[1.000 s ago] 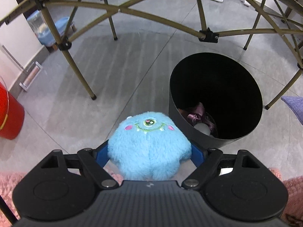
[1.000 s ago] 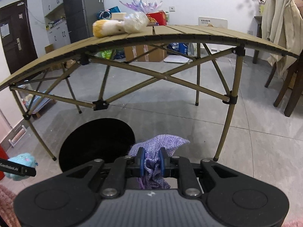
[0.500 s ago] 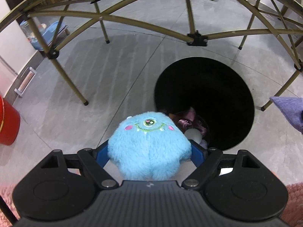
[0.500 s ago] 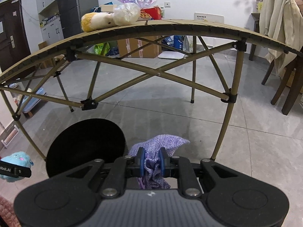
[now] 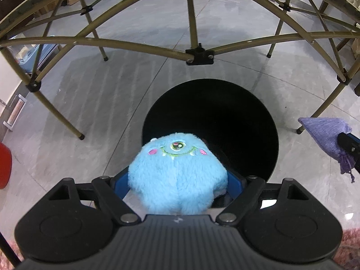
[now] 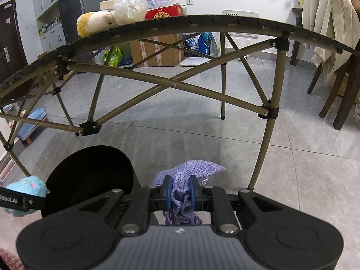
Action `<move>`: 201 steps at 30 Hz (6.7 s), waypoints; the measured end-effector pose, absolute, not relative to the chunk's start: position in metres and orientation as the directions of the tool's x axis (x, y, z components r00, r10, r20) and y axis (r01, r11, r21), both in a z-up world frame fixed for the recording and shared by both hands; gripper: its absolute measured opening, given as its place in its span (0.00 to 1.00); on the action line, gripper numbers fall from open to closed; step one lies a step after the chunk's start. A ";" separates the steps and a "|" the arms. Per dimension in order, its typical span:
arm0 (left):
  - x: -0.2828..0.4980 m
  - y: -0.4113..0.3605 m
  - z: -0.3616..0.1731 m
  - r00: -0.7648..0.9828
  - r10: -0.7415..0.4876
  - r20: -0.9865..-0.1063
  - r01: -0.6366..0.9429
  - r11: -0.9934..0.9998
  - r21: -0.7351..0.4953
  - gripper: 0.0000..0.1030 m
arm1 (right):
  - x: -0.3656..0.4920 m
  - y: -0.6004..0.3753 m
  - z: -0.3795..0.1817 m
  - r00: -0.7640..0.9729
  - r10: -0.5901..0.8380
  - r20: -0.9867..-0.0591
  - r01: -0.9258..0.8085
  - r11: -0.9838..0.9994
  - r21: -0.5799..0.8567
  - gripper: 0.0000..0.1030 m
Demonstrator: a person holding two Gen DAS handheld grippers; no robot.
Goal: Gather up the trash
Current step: 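Carry the blue plush and lilac sachet from the table over the black bin, then lower the blue plush into the bin and open the left tool, then move the left tool away while the right tool brings the sachet over the bin, then open the right tool over the bin to drop the lilac sachet, then withdraw both open tools from the bin and return to the table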
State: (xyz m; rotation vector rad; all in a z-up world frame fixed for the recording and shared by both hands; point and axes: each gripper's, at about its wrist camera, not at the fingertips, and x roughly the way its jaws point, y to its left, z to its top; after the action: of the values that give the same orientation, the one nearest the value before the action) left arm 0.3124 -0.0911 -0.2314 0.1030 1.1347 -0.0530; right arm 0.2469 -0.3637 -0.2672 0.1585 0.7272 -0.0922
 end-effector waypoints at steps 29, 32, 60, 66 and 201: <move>0.363 -0.147 -0.256 0.357 -0.033 -0.933 0.046 0.999 -0.017 0.81 | 0.278 -0.378 -0.278 0.761 -0.054 -0.647 0.166 0.980 0.114 0.15; 0.367 -0.149 -0.262 0.340 -0.025 -0.940 0.031 0.999 -0.015 0.81 | 0.277 -0.378 -0.279 0.760 -0.055 -0.648 0.166 0.980 0.112 0.15; 0.376 -0.139 -0.281 0.217 0.012 -0.976 -0.023 1.000 0.007 1.00 | 0.277 -0.381 -0.281 0.753 -0.051 -0.656 0.175 0.977 0.125 0.15; 0.374 -0.139 -0.280 0.215 0.017 -0.976 -0.015 1.000 0.015 1.00 | 0.275 -0.380 -0.279 0.754 -0.047 -0.655 0.173 0.976 0.129 0.15; 0.325 0.025 -0.228 0.378 0.063 -0.924 -0.151 0.989 0.005 1.00 | 0.332 -0.216 -0.272 0.510 0.170 -0.843 -0.102 0.985 0.136 1.00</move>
State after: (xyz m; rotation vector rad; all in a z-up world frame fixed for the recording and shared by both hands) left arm 0.3247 0.0247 -0.2283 -0.0844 1.1753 0.1368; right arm 0.3316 -0.2164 -0.2725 0.0723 1.0228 0.1637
